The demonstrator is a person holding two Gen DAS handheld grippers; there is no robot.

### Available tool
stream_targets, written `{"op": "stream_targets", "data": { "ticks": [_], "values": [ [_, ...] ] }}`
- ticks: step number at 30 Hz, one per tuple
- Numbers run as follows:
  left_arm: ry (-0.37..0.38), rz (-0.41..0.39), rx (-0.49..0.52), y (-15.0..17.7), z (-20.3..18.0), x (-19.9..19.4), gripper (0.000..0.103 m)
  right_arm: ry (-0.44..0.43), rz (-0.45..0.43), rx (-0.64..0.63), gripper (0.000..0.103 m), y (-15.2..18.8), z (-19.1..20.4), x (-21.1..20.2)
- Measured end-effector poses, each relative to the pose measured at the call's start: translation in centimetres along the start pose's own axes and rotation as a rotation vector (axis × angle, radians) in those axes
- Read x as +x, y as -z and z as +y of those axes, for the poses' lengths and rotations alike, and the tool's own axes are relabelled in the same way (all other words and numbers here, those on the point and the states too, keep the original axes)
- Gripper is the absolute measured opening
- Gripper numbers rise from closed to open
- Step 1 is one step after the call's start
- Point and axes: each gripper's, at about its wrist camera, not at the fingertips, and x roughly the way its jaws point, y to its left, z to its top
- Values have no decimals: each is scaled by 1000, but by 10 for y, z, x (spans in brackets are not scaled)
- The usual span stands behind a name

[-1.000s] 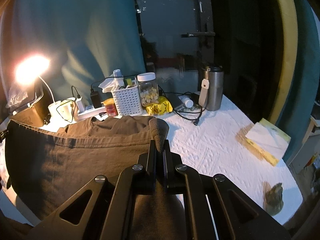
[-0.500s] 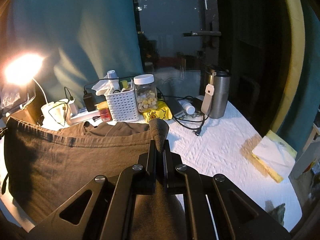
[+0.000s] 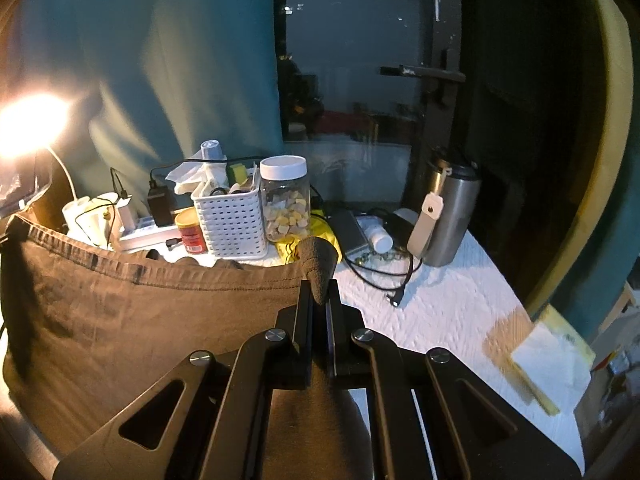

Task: Fold small clothes
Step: 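Lift the hem with both grippers and fold it toward the collar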

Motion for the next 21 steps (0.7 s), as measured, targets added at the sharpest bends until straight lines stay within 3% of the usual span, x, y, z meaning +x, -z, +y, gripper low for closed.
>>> {"op": "stream_targets", "data": {
  "ticks": [21],
  "values": [
    [-63,23,88,-23,16,72,2,-5,-1,-85,6,-40,8,90]
  ]
}}
